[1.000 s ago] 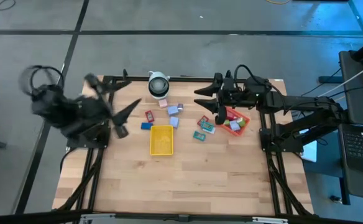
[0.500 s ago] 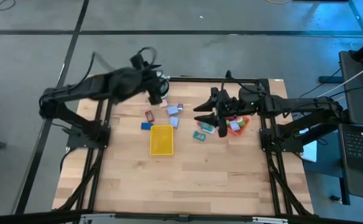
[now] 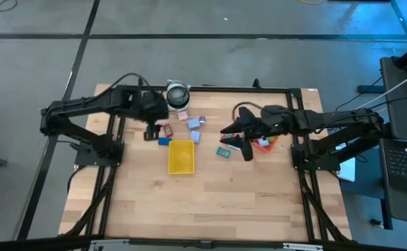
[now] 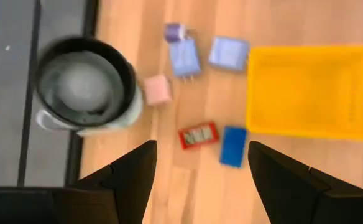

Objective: Pick & Place Office items
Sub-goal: Put the bottom blue charger adapter into the orange basket

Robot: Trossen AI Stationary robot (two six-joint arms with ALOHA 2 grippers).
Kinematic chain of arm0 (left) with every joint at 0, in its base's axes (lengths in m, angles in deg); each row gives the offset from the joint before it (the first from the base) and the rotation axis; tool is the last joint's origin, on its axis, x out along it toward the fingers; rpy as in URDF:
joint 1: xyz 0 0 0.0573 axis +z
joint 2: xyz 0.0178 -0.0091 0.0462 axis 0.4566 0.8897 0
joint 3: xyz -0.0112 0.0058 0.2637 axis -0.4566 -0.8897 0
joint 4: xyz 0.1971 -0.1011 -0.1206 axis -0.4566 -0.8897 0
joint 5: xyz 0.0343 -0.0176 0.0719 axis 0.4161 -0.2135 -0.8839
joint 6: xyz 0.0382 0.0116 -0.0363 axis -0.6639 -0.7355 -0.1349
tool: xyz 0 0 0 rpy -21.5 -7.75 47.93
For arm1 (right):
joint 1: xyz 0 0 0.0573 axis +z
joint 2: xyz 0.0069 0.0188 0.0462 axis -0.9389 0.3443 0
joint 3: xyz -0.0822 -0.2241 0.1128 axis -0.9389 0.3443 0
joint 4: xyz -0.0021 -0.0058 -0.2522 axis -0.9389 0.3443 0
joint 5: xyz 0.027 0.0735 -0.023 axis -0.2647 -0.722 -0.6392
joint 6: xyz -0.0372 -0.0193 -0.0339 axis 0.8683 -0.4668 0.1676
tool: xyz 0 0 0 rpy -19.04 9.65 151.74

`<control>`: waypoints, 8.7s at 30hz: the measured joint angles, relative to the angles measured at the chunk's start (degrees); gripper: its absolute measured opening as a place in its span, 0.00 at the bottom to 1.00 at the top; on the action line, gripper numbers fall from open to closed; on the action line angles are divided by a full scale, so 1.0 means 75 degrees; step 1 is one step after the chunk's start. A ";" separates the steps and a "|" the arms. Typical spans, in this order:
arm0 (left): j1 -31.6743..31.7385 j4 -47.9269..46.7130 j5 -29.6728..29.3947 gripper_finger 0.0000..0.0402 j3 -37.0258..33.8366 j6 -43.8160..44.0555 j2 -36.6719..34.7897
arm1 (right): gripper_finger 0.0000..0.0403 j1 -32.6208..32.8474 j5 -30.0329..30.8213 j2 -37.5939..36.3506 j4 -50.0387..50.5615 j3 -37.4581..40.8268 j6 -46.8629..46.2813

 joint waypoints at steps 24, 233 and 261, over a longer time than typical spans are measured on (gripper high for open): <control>-0.0002 0.1107 -0.2079 0.62 -0.0149 -0.0213 -0.0857 | 0.45 -0.0928 0.1923 0.4348 -0.2154 0.0015 0.4468; -0.1443 0.0903 -0.0452 0.62 0.1276 0.0097 -0.0751 | 0.65 -0.1832 0.3479 0.4888 0.4488 -0.1976 -0.2022; -0.1657 0.1654 -0.0460 0.62 0.0941 0.0101 -0.0710 | 0.66 -0.0763 0.2574 0.0309 0.6500 0.1582 -0.8179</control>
